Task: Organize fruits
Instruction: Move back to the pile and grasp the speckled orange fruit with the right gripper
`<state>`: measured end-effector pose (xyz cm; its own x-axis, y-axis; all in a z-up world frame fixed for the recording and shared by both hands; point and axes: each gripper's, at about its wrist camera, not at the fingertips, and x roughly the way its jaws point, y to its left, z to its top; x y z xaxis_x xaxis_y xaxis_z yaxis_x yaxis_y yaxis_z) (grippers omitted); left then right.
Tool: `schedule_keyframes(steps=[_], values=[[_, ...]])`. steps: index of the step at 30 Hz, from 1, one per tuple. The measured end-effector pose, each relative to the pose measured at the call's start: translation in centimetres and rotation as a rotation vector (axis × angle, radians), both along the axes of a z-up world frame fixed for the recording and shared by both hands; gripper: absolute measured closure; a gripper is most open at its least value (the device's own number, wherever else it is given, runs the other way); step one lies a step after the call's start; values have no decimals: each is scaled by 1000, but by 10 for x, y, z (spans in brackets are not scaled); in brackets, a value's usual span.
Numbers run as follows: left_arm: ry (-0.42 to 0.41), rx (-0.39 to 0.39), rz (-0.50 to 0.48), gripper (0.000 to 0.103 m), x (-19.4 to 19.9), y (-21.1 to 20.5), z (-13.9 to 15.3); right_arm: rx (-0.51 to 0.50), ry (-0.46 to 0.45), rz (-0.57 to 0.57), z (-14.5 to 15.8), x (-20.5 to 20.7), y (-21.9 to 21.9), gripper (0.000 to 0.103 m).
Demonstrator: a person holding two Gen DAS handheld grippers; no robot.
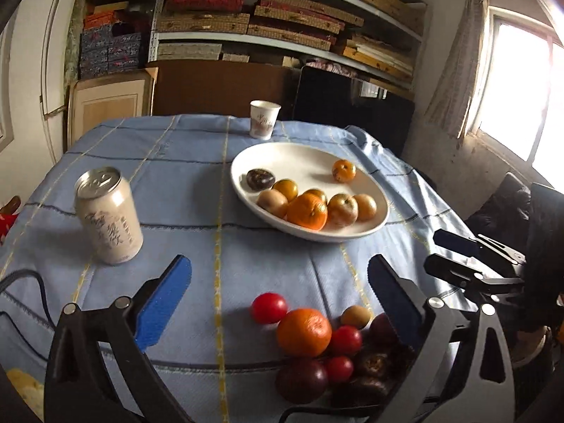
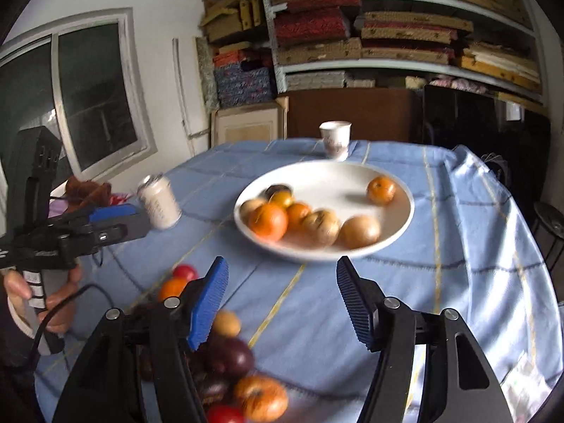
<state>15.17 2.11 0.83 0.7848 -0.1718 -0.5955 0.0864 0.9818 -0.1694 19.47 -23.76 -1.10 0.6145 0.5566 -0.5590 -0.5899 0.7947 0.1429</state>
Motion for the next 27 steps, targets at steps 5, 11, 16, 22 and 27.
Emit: schedule_keyframes(steps=[5,11,16,22,27], values=[[-1,-18,27,5,-13,13,-2,-53,44,95,-3,-13,-2,42],[-1,-48,113,5,-18,32,-2,-89,168,151,-20,-14,-8,49],[14,-53,112,5,-17,33,-5,-133,181,174,-28,-21,-5,51],[22,-23,99,5,-17,26,-10,-134,206,159,-30,-16,-8,51],[34,-11,91,5,-17,23,-13,-141,229,152,-34,-15,-7,51]])
